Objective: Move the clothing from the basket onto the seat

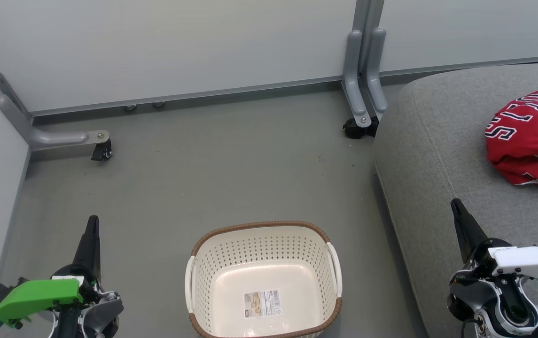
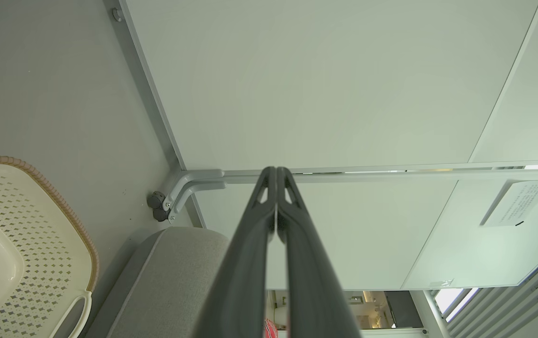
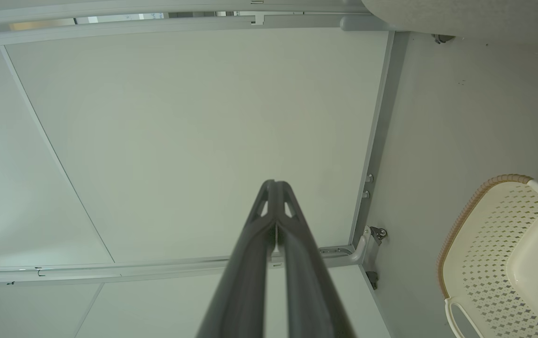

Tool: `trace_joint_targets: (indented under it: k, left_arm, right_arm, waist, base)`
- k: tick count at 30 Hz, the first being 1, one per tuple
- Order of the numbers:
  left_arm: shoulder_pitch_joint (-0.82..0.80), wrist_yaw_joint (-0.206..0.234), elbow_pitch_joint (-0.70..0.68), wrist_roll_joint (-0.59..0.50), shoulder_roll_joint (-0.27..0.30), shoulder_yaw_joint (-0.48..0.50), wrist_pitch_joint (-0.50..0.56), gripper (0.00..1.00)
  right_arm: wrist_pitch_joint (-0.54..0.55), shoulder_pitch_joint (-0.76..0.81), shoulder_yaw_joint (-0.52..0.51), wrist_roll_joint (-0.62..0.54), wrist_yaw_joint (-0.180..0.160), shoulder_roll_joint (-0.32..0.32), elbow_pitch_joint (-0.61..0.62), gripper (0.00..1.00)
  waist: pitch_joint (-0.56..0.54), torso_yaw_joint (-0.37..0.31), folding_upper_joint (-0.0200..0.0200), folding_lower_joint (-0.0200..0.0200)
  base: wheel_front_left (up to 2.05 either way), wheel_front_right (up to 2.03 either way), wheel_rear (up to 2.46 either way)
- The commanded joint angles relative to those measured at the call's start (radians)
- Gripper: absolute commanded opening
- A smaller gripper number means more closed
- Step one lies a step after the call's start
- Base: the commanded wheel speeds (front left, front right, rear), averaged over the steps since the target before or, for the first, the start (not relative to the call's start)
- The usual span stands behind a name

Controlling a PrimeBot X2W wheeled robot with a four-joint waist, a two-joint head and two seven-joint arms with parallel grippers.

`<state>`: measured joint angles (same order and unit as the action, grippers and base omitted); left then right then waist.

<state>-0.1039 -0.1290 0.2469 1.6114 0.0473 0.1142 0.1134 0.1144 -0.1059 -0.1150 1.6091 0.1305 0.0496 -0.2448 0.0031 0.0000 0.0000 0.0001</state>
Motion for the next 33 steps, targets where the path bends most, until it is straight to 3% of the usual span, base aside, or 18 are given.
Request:
trace_joint_targets:
  k: [1,33]
  left_arm:
    - [-0.011,-0.005,-0.003,0.003,0.005,0.002,0.004,0.0]
    - [-0.01,-0.005,-0.003,0.003,0.005,0.002,0.004,0.0]
  right_arm:
    - [0.004,-0.006,-0.002,0.005,0.0,0.001,-0.002,0.0]
    - [0.004,-0.006,-0.001,0.006,0.0,0.001,-0.002,0.0]
  waist:
    - [0.0,0.0,0.0,-0.0001]
    - [0.0,0.0,0.0,-0.0001]
  base:
    - [0.0,0.0,0.0]
    - [0.0,0.0,0.0]
